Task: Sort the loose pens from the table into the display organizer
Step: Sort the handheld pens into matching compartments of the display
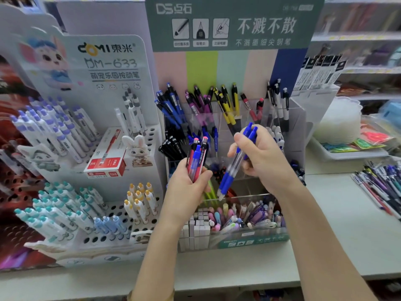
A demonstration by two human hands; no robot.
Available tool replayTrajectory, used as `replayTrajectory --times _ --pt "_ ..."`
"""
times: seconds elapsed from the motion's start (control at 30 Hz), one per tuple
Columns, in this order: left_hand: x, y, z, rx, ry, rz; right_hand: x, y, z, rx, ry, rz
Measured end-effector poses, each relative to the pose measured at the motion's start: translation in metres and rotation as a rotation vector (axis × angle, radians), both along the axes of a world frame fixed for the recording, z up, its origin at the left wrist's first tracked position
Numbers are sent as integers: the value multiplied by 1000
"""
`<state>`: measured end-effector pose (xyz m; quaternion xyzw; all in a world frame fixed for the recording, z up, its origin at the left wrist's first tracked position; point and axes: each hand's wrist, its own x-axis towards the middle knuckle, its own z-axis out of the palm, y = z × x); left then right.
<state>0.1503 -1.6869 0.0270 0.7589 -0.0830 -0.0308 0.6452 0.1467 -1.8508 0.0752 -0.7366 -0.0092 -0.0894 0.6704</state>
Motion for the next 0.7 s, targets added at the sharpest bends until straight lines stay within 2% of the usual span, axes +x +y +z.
replayTrajectory --times 0.1,0.23,0.43,0.57,0.7 --pt "1 -7 1 126 -109 99 -2 6 -2 -48 -85 32" --pt "-1 -13 1 257 -200 170 -3 21 -7 9 -107 75" --pt "-4 -16 0 320 -265 189 1 33 -17 -123 -128 -36" --pt "-7 -16 1 314 -239 177 2 29 -18 -140 -129 -13" --pt "-7 -15 2 227 -121 75 4 24 -21 -151 -85 42"
